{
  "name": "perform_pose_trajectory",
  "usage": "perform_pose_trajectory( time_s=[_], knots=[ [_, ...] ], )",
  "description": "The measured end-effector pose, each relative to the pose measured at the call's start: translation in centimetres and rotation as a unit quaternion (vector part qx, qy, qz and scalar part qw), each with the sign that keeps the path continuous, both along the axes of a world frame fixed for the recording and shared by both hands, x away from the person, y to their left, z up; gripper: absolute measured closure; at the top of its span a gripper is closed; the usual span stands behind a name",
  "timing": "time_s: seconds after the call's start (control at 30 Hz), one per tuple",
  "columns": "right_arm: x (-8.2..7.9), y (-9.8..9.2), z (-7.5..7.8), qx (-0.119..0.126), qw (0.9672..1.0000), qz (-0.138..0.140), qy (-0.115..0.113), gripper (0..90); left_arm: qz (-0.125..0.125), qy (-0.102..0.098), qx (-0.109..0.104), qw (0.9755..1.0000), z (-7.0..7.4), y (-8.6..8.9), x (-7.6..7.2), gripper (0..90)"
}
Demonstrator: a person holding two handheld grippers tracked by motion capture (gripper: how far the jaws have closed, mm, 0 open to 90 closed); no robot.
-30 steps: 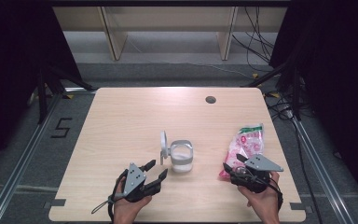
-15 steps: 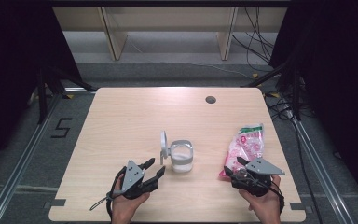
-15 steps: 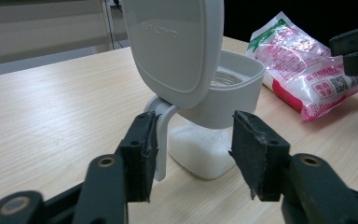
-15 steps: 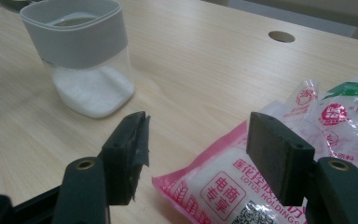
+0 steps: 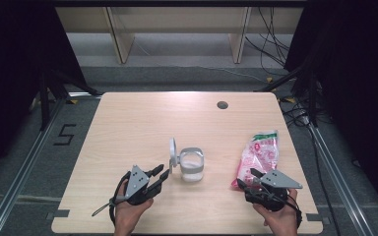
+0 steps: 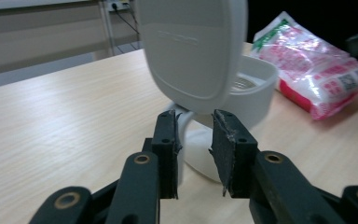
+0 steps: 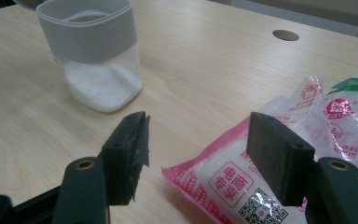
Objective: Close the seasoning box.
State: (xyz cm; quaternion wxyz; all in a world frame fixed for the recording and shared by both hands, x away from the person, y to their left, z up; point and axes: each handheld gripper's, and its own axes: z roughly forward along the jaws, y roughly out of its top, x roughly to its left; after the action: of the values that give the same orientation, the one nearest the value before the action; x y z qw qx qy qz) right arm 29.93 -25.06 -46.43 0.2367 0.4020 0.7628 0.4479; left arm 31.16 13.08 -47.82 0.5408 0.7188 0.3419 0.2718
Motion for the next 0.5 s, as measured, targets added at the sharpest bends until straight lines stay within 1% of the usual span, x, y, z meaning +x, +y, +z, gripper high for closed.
perform_pose_trajectory(
  time_s=[0.03,0.07,0.1,0.13,0.17,0.2,0.27,0.3,0.33,0.37,0.4,0.43,0.47,0.5],
  knots=[
    [0.1,-0.1,0.0,-0.004,1.0000,0.006,-0.003,39.1,0.001,0.000,0.002,1.0000,0.0,0.0,0.2,72.4],
    [0.1,-0.1,0.0,-0.005,0.9999,0.008,-0.005,39.1,0.003,0.000,-0.004,1.0000,0.0,0.0,0.3,73.6],
    [0.1,-0.1,-0.1,-0.004,0.9999,0.010,-0.007,39.1,0.005,-0.003,0.000,1.0000,0.1,0.1,0.4,75.6],
    [0.0,-0.1,-0.1,0.003,1.0000,0.005,0.004,39.1,0.006,-0.002,0.000,1.0000,0.1,0.1,0.5,78.6],
    [-0.1,-0.1,-0.1,-0.003,1.0000,0.002,0.002,39.1,0.005,-0.002,0.001,1.0000,0.1,0.1,0.6,80.1],
    [-0.1,-0.1,-0.1,-0.003,1.0000,0.003,0.001,39.1,0.005,-0.003,-0.002,1.0000,0.1,0.0,0.6,81.9],
    [-0.1,-0.1,-0.1,-0.006,1.0000,0.003,0.001,39.1,0.004,-0.013,0.005,0.9999,0.3,0.0,0.8,84.8],
    [0.0,-0.1,-0.1,-0.006,1.0000,0.005,0.001,39.1,0.005,-0.015,0.000,0.9999,0.3,-0.1,0.9,85.4],
    [-0.1,-0.1,-0.1,-0.006,1.0000,0.005,0.001,39.1,0.002,-0.014,-0.002,0.9999,0.4,-0.2,1.0,87.3],
    [0.0,-0.1,-0.1,-0.003,0.9999,0.010,0.002,39.1,0.000,-0.017,0.002,0.9999,0.5,-0.2,1.1,87.9],
    [0.0,-0.1,-0.1,-0.003,1.0000,0.009,0.002,39.1,0.001,-0.018,-0.003,0.9998,0.5,-0.2,1.2,87.9],
    [-0.1,0.0,-0.1,-0.001,0.9999,0.009,0.005,39.1,-0.002,-0.019,-0.002,0.9998,0.6,-0.2,1.2,88.1],
    [-0.1,0.0,-0.1,-0.001,1.0000,0.006,0.004,39.1,-0.001,-0.018,-0.001,0.9998,0.7,-0.3,1.3,88.3],
    [0.0,0.0,-0.1,0.002,0.9999,0.010,0.004,39.1,-0.001,-0.020,-0.001,0.9998,0.8,-0.2,1.4,88.4]
  ],
)
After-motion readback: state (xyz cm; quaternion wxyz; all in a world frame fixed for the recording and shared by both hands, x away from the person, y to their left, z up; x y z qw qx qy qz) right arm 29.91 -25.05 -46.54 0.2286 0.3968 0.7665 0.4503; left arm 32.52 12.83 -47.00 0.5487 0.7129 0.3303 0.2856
